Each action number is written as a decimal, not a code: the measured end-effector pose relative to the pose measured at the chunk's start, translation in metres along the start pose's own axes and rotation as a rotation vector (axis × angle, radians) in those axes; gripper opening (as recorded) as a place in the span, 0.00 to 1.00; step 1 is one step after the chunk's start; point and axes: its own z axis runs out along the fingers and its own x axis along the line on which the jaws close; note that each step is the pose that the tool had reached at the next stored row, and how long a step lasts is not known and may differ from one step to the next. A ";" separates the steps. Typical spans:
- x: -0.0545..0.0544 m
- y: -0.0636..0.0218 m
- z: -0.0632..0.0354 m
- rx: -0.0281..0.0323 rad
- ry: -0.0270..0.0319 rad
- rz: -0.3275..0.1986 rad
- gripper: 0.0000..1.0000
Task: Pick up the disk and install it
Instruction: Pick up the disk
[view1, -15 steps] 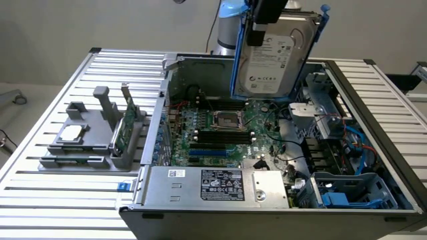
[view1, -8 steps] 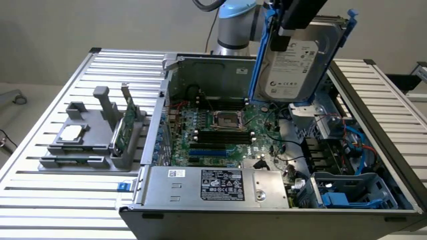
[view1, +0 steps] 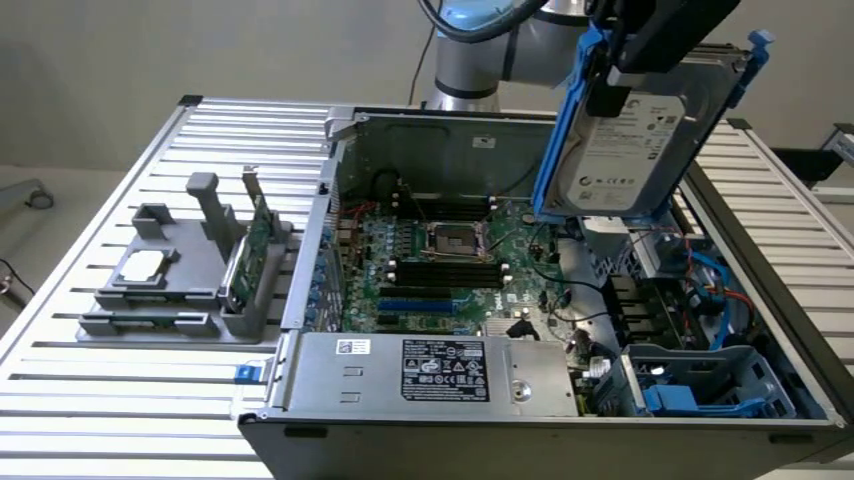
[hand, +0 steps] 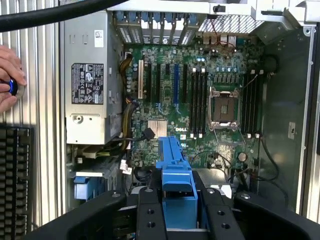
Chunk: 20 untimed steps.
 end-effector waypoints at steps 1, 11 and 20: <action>0.002 -0.0032 -0.0001 0.0000 0.0000 0.000 0.33; 0.027 -0.0297 -0.0012 0.0001 0.0000 0.000 0.33; 0.054 -0.0470 -0.0020 0.0004 0.0000 0.000 0.33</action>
